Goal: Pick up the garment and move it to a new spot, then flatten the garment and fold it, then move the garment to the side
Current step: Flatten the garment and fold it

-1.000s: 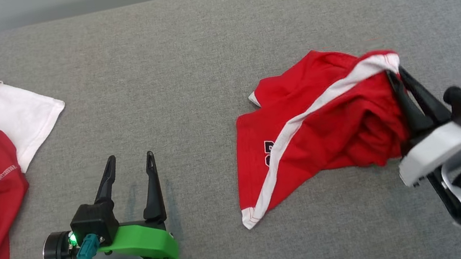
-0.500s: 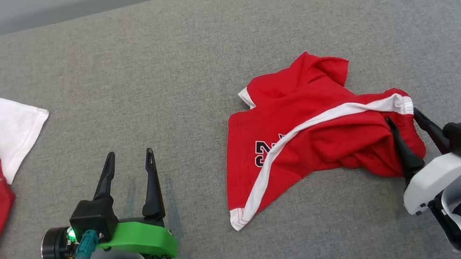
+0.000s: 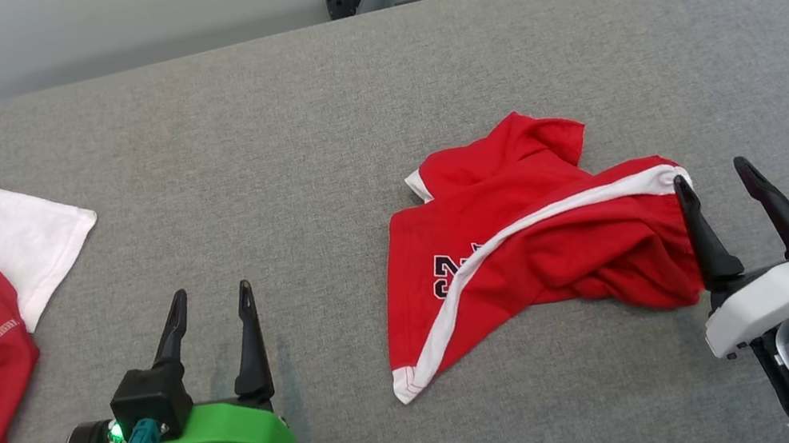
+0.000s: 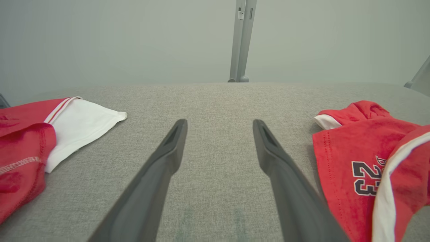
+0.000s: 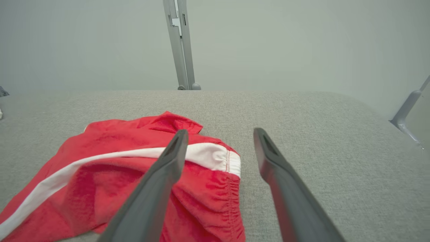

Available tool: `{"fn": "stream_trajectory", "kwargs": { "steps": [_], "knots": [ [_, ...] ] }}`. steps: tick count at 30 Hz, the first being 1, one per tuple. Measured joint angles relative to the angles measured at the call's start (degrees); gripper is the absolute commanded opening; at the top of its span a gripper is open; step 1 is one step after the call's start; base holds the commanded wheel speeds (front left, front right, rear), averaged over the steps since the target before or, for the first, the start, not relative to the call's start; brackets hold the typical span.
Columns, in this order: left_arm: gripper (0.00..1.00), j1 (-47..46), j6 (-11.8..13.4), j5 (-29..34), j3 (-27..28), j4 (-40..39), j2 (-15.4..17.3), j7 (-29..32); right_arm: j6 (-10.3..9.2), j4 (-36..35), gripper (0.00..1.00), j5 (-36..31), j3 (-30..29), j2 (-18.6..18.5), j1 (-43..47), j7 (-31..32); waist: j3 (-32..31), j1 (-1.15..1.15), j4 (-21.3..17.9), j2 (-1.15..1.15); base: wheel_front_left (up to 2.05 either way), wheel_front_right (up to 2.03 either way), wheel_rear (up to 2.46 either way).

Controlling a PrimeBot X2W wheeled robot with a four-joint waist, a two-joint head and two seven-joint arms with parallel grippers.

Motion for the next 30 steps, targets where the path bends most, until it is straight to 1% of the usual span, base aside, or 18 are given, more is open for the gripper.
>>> {"fn": "stream_trajectory", "kwargs": {
  "steps": [5,10,25,27,30],
  "knots": [
    [1.0,2.35,0.81,-0.38,0.43,-0.91,0.47,0.0,0.0,-4.46,1.0,-0.81,-0.4,0.75,1.36,1.55,-1.97,0.0,-0.18,0.0,0.0,0.0,0.0],
    [1.0,4.6,1.32,-0.7,0.33,-2.09,1.01,0.52,0.0,-6.75,1.0,-0.87,-0.33,1.36,3.12,2.79,-3.9,0.0,-0.15,0.0,0.0,0.0,0.0],
    [1.0,5.82,2.16,-0.87,-0.98,-4.68,1.68,2.07,0.0,-8.08,1.0,-0.77,-0.36,2.33,4.32,3.78,-4.72,0.0,-0.09,0.0,0.0,0.0,0.0],
    [1.0,5.34,1.13,-0.56,-2.33,-4.81,1.75,2.99,0.0,-8.06,1.0,-0.76,-0.37,2.32,4.32,3.87,-4.54,0.0,-0.05,0.0,0.0,0.0,0.0],
    [1.0,4.77,-1.23,-1.12,-4.46,-4.46,1.21,5.34,0.0,-7.99,1.0,-0.68,0.02,2.33,4.26,3.86,-4.08,0.0,-0.25,0.0,0.0,0.0,0.0]
  ]
}}
